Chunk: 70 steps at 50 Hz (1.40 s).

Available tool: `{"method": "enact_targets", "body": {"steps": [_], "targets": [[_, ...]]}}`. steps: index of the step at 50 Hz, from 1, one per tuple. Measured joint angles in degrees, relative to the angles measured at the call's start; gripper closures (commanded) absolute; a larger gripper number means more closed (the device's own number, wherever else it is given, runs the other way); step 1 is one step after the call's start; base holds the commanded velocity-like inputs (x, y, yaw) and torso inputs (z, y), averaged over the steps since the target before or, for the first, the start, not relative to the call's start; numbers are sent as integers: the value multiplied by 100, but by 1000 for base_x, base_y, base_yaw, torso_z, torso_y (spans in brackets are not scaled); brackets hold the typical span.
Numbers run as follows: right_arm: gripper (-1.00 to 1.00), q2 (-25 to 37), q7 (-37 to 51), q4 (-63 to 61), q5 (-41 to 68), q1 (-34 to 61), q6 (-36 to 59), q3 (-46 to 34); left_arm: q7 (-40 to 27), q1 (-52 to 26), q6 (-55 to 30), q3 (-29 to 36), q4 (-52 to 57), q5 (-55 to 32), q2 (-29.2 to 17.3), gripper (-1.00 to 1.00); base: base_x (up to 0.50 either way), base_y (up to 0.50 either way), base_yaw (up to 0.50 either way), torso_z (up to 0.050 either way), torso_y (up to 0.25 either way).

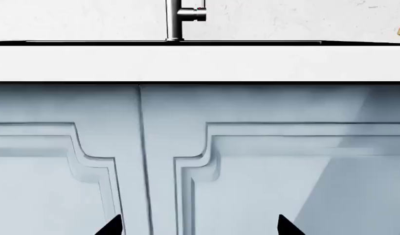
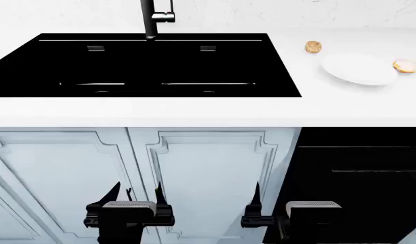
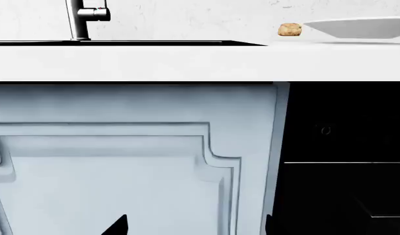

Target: Place the pastries on the plates.

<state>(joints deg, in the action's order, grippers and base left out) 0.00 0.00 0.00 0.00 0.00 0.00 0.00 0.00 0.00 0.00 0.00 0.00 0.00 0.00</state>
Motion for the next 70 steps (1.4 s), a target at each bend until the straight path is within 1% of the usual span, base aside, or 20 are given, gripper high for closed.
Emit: {"method": "enact_targets", "body": {"steps": [21,60,67,70], "targets": [[-100,242,329,64,184,48,0,-319,-308,-26,-58,251,1,-295,-242,-100,0,0,0,1,0],[-100,548,710,86,402,82,-45,-713,-612,1,188,623,32,-608,-554,-100,0,0,0,50,0],[-100,585,757,98,440,92,-62,-768,-648,-3,219,666,25,-671,-593,-100,0,-31,0,0,0],[-100,590,778,103,444,100,-53,-802,-664,-6,221,677,23,-698,-622,-100,0,-471,0,0,0]]}}
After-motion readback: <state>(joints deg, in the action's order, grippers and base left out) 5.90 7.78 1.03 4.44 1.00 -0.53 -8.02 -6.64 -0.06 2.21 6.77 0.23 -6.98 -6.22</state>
